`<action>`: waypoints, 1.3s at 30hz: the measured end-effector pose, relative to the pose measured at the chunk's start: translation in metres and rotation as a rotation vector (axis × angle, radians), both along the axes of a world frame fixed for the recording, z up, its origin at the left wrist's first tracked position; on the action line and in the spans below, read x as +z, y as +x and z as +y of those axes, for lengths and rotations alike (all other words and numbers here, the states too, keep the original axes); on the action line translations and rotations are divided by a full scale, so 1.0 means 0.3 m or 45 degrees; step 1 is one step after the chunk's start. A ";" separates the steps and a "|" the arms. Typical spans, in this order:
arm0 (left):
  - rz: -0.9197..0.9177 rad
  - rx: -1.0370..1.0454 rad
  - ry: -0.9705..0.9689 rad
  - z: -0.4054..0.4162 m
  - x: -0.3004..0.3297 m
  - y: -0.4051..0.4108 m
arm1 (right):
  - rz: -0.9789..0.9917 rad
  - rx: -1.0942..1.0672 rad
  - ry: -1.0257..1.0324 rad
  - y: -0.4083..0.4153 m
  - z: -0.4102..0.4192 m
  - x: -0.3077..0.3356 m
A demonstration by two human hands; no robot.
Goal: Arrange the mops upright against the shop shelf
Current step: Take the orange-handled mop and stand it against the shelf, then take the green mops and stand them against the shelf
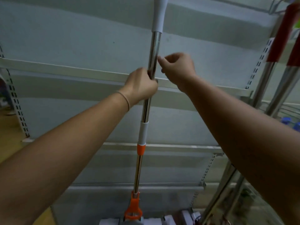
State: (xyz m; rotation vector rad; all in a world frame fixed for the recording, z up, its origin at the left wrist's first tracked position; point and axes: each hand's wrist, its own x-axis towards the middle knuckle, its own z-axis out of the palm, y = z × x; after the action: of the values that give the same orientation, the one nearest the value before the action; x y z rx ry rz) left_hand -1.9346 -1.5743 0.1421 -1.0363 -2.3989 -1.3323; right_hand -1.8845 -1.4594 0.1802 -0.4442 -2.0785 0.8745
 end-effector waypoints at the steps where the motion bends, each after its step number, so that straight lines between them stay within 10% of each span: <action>1: 0.046 0.027 -0.049 -0.003 -0.042 0.033 | 0.003 -0.024 -0.012 0.023 0.014 -0.040; 17: 0.173 -0.766 -0.226 0.454 -0.341 0.658 | -0.322 -0.621 0.163 0.979 0.351 -0.482; 39: 0.308 -1.520 -0.209 1.231 -0.327 2.182 | -0.379 -1.330 -0.072 2.704 0.739 -0.508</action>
State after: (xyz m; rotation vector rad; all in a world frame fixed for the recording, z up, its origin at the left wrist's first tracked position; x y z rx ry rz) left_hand -1.2799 -1.2051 0.0440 -2.6988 -1.6513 -1.0934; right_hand -1.0733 -1.2378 0.0277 -1.5705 -1.6867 0.2298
